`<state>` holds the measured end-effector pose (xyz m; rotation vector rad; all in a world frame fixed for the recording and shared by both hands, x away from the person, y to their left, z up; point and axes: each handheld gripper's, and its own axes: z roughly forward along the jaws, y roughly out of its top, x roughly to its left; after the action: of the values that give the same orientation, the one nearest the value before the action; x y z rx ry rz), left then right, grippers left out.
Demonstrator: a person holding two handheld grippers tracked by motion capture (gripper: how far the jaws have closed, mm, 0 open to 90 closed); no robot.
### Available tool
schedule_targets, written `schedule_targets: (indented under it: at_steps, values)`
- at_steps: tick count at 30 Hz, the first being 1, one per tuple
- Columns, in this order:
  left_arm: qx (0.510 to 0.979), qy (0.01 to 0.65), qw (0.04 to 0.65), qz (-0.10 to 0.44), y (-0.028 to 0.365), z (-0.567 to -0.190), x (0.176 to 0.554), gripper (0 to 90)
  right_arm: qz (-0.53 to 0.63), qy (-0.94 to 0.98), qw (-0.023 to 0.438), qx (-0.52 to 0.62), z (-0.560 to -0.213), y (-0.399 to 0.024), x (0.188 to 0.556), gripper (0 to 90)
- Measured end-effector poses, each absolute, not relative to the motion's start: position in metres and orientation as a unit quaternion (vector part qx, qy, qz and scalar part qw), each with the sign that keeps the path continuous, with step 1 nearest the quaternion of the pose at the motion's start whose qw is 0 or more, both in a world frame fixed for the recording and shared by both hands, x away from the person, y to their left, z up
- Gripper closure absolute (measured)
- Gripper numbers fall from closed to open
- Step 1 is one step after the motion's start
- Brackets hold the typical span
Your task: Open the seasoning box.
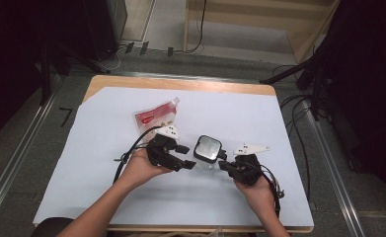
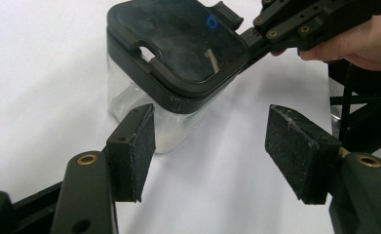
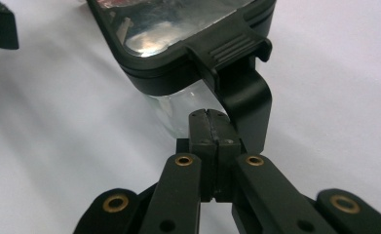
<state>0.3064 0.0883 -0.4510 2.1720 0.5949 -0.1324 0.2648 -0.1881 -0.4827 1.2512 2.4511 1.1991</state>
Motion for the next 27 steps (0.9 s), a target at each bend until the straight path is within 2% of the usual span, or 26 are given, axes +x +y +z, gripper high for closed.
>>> schedule_targets:
  at_steps: [22, 27]
  values:
    - [0.887, 0.210, 0.408, -0.059, 0.063, -0.457, 0.297, 39.8, 0.393, 0.815, 0.071, 0.420, -0.475, -0.209, 0.282, 90.0]
    - [0.887, 0.212, 0.408, -0.042, 0.064, -0.456, 0.300, 35.8, 0.398, 0.813, 0.067, 0.420, -0.473, -0.215, 0.286, 90.0]
